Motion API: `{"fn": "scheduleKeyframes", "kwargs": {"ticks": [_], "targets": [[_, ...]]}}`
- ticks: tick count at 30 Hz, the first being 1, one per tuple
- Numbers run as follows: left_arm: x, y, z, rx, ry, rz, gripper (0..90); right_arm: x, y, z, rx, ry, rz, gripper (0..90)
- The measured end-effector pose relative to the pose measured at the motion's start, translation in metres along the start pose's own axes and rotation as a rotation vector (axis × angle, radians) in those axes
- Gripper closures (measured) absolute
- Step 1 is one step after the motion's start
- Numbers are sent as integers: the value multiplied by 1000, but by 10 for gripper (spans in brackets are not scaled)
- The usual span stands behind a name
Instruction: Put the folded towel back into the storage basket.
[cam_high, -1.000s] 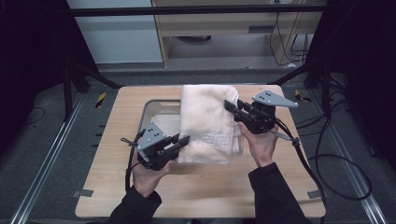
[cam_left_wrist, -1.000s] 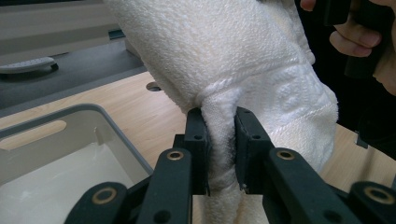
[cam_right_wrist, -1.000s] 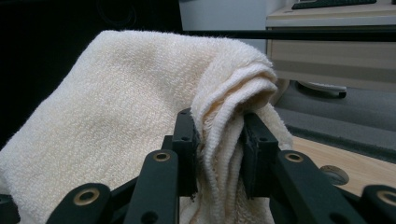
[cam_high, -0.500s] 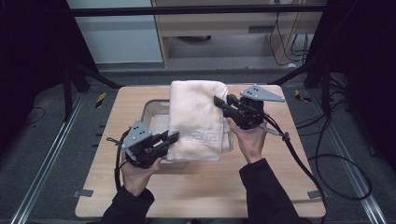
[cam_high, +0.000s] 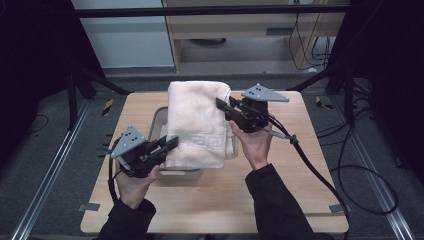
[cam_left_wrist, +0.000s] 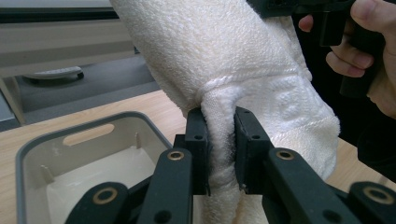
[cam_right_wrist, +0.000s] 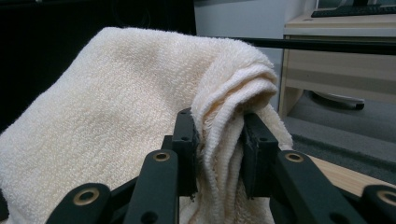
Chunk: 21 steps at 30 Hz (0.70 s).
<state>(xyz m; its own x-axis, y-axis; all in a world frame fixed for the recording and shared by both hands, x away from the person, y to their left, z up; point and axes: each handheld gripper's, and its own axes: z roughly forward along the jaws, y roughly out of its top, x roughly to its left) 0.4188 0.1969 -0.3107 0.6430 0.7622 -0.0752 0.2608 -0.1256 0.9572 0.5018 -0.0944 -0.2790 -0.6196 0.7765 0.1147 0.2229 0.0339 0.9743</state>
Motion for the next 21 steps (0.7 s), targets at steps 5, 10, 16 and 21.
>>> {"fn": "scheduleKeyframes", "kwargs": {"ticks": [5,10,16,21], "targets": [[8,-1,-6,-7,15,-11,768,6,1,9,2,8,0,706],[16,-2,-11,-16,25,-27,768,12,3,19,5,12,-3,706],[25,-6,-15,-25,38,-42,769,18,3,30,7,16,-7,706],[31,-9,-16,-24,44,-57,770,18,-2,38,14,27,8,706]]}}
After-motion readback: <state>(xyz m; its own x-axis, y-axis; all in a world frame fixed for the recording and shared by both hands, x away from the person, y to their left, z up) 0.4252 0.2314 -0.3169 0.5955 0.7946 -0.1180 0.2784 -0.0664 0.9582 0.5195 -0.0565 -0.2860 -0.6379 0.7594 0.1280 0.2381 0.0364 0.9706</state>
